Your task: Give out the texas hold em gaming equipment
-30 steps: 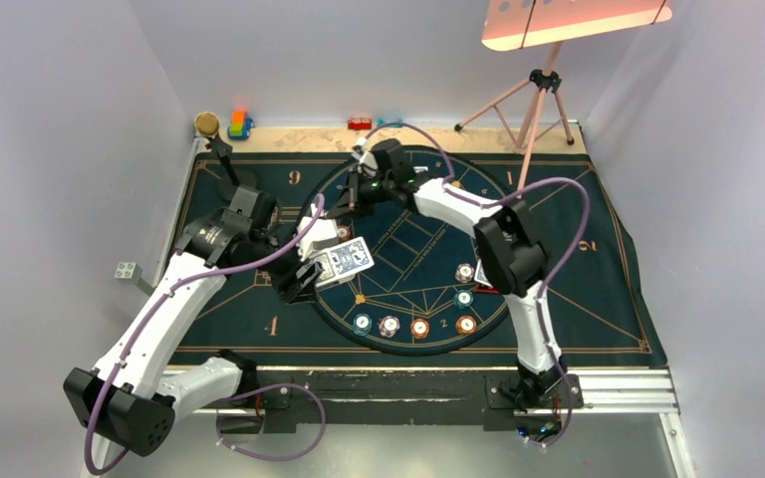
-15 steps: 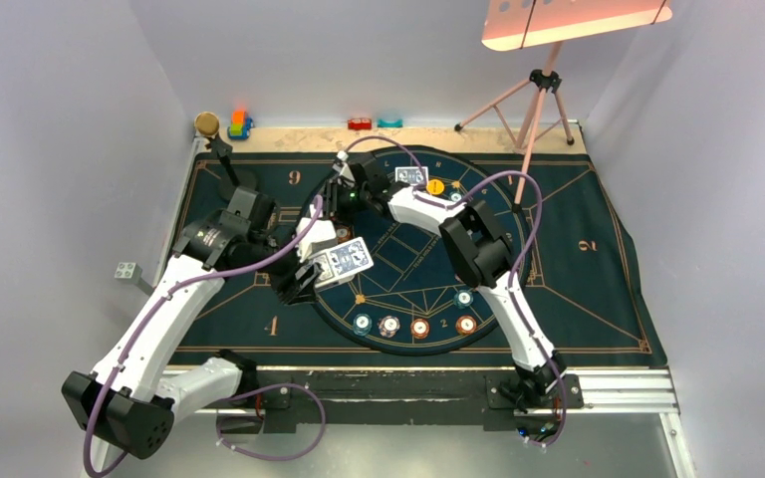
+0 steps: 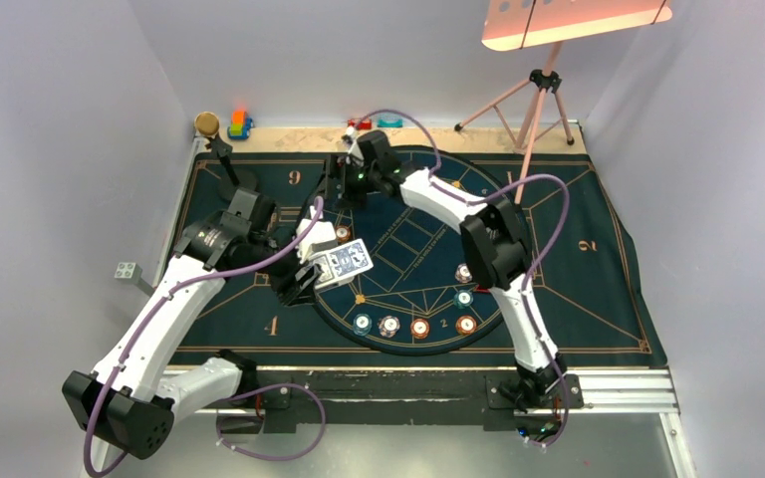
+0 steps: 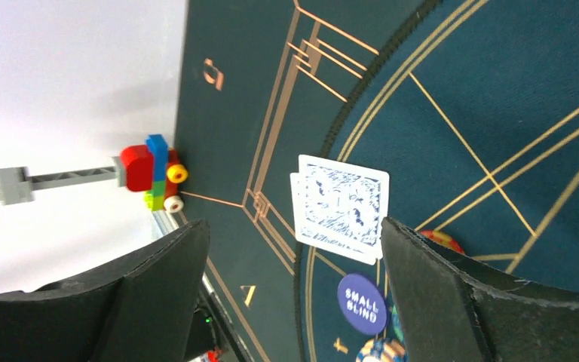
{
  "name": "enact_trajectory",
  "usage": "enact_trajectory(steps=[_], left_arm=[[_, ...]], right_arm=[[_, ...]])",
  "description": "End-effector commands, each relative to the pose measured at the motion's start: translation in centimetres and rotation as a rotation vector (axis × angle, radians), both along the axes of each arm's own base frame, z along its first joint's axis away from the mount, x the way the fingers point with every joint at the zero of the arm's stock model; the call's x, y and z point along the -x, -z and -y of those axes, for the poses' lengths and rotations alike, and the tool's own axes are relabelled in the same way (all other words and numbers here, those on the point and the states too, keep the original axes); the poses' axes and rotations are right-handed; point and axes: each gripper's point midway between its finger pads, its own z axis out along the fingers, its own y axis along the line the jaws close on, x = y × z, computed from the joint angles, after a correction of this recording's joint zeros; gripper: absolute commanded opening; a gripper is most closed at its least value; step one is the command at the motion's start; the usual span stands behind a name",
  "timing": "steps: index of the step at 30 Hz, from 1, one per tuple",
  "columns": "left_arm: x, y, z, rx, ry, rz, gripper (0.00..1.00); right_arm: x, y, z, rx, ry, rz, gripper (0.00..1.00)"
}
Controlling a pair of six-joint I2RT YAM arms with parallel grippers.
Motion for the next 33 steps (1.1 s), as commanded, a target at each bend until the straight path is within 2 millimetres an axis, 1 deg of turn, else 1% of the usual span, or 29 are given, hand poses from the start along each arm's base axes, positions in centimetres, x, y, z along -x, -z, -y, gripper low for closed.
enact_trajectory(steps=[1, 4, 6, 9, 11, 12, 14, 18, 22, 25, 30, 33], left_arm=[[0.0, -0.6, 0.4, 0.035, 0.007, 0.015, 0.10], [-0.1, -0.6, 0.5, 0.036, 0.008, 0.014, 0.10], [-0.2, -0.6, 0.5, 0.036, 0.008, 0.016, 0.10], [-0.4, -0.5, 0.6, 0.038, 0.010, 0.018, 0.10], [-0.7, -0.5, 0.7, 0.040, 0.010, 0.022, 0.10], [-0.8, -0.5, 0.7, 0.039, 0.007, 0.021, 0.10], [-1.0, -0.5, 0.8, 0.038, 0.000, 0.019, 0.11], [-1.4, -0.6, 1.0, 0.044, -0.002, 0.025, 0.11], [-1.7, -1.0, 1.1, 0.050, -0.006, 0.034, 0.10], [-1.8, -1.2, 1.2, 0.056, -0.007, 0.037, 0.10], [-1.8, -1.1, 1.3, 0.056, -0.006, 0.028, 0.10], [-1.8, -1.2, 1.3, 0.058, -0.007, 0.028, 0.10]], right_arm=[[-2.1, -10.8, 4.0, -0.052, 0.078, 0.202, 0.91], [-1.0, -12.8, 6.6, -0.041, 0.093, 0.226, 0.92], [0.6, -13.9, 8.2, -0.049, 0.085, 0.238, 0.93], [3.5, -15.1, 10.2, -0.089, 0.056, 0.255, 0.94], [5.8, -15.5, 11.1, -0.111, 0.025, 0.257, 0.94], [7.0, -16.1, 11.6, -0.120, 0.009, 0.267, 0.94], [9.0, -16.2, 12.3, -0.142, -0.021, 0.260, 0.95], [12.5, -16.1, 12.6, -0.178, -0.079, 0.251, 0.96], [15.1, -15.5, 11.9, -0.151, -0.135, 0.249, 0.96], [16.1, -14.9, 11.7, -0.150, -0.149, 0.236, 0.97], [17.3, -14.6, 10.8, -0.184, -0.185, 0.218, 0.98], [17.6, -13.5, 10.3, -0.183, -0.202, 0.181, 0.98]])
